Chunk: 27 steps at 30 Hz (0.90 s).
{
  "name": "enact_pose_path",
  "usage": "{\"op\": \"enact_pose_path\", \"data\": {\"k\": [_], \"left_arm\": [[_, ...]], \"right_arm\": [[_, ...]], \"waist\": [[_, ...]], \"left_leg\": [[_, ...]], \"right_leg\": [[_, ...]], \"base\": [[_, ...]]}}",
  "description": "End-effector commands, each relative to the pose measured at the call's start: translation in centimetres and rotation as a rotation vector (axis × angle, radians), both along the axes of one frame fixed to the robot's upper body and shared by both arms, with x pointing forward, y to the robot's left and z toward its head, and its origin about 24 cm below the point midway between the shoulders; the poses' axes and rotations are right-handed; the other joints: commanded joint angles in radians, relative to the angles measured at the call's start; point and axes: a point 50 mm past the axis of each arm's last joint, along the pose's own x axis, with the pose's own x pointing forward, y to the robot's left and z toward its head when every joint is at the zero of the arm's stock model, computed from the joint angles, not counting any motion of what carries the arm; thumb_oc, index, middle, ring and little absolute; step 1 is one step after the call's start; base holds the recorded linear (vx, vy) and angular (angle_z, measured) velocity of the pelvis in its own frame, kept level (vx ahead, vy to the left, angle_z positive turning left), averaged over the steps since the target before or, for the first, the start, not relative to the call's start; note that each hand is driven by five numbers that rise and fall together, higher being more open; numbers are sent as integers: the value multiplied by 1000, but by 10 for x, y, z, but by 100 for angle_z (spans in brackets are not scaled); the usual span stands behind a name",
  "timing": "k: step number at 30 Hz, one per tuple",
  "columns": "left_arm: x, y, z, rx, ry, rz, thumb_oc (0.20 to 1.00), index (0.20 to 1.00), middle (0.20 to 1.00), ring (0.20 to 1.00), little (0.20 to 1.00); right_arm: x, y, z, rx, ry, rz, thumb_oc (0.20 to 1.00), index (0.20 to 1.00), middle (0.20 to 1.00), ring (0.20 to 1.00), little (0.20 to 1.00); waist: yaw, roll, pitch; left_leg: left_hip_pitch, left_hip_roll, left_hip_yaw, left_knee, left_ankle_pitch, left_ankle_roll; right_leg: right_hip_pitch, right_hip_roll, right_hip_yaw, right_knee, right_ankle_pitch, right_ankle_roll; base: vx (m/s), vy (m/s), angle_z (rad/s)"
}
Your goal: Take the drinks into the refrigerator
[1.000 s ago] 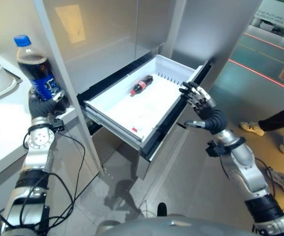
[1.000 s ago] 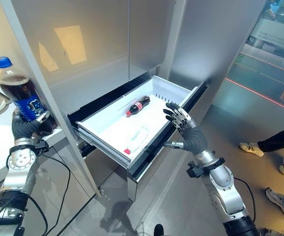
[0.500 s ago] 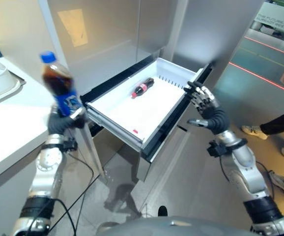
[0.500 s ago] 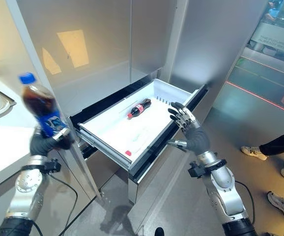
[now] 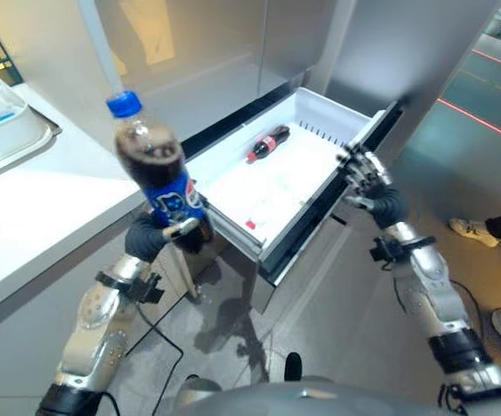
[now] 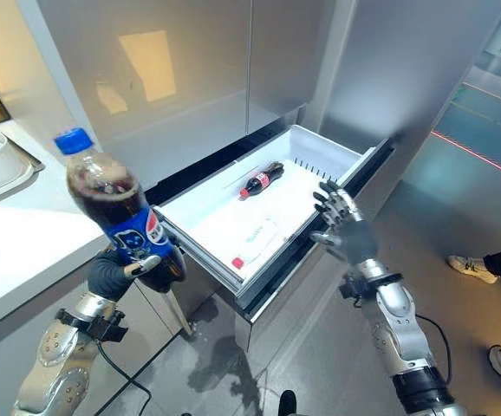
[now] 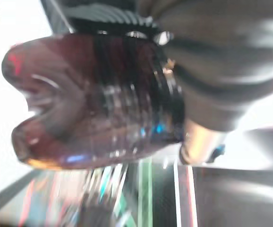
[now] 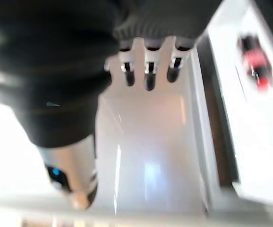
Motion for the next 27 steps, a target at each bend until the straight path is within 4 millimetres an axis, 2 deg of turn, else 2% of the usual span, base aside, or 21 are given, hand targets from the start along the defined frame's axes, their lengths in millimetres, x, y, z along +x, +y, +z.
{"op": "enact_pose_path", "data": {"k": [1,2,3,6,7,8,10,14,18,27], "left_arm": [[0,-37,61,-23,-303,-275,200,200,200,200,200],[0,-42,62,-3,-303,-310,200,200,200,200,200],[1,-42,62,-3,-305,-310,200,200,200,200,200],[4,-53,60,46,-290,-393,200,200,200,200,200],[4,-53,60,46,-291,-393,200,200,200,200,200],[6,-57,58,83,-283,-424,200,200,200,200,200],[7,-58,58,104,-286,-436,200,200,200,200,200],[11,-64,54,157,-278,-468,200,200,200,200,200],[13,-64,53,158,-274,-456,200,200,200,200,200],[14,-58,47,159,-263,-403,200,200,200,200,200]], "right_arm": [[19,21,44,35,-103,204,1000,1000,1000,1000,1000],[19,31,45,19,-86,272,1000,1000,1000,1000,1000],[19,31,45,19,-87,273,1000,1000,1000,1000,1000],[16,62,47,-11,-26,479,1000,1000,1000,1000,1000],[16,62,47,-11,-27,479,1000,1000,1000,1000,1000],[14,75,49,-38,-23,551,1000,1000,1000,1000,1000],[14,81,50,-43,-19,575,1000,1000,1000,1000,1000],[5,107,57,-54,-29,711,1000,1000,1000,1000,1000],[-7,114,65,-47,-63,789,1000,1000,1000,1000,1000],[-32,119,78,1,-134,910,1000,1000,1000,1000,1000]], "waist": [[5,28,7],[4,28,5],[4,29,6],[4,33,3],[3,33,4],[4,37,2],[4,39,2],[6,46,-1],[5,49,-1],[5,52,-2]], "left_leg": [[-24,-74,-90,6,-55,101],[-23,-74,-89,6,-54,100],[-23,-74,-88,6,-54,100],[-18,-73,-86,6,-53,98],[-17,-73,-86,6,-53,98],[-15,-71,-85,6,-51,97],[-13,-71,-83,6,-52,96],[-9,-70,-79,6,-50,94],[-9,-71,-79,6,-49,94],[-8,-74,-84,6,-52,98]], "right_leg": [[58,28,-64,118,-133,1],[56,29,-62,119,-133,1],[57,29,-62,119,-133,1],[59,30,-61,121,-136,0],[59,30,-61,121,-137,0],[60,30,-61,124,-138,0],[62,30,-61,124,-139,1],[62,30,-60,124,-140,2],[65,31,-61,124,-140,3],[69,27,-67,124,-142,4]], "base": [[0,0,0],[0,0,0],[0,0,0],[0,0,0],[0,0,0],[0,0,0],[0,0,0],[0,0,0],[0,0,0],[0,0,0]]}}
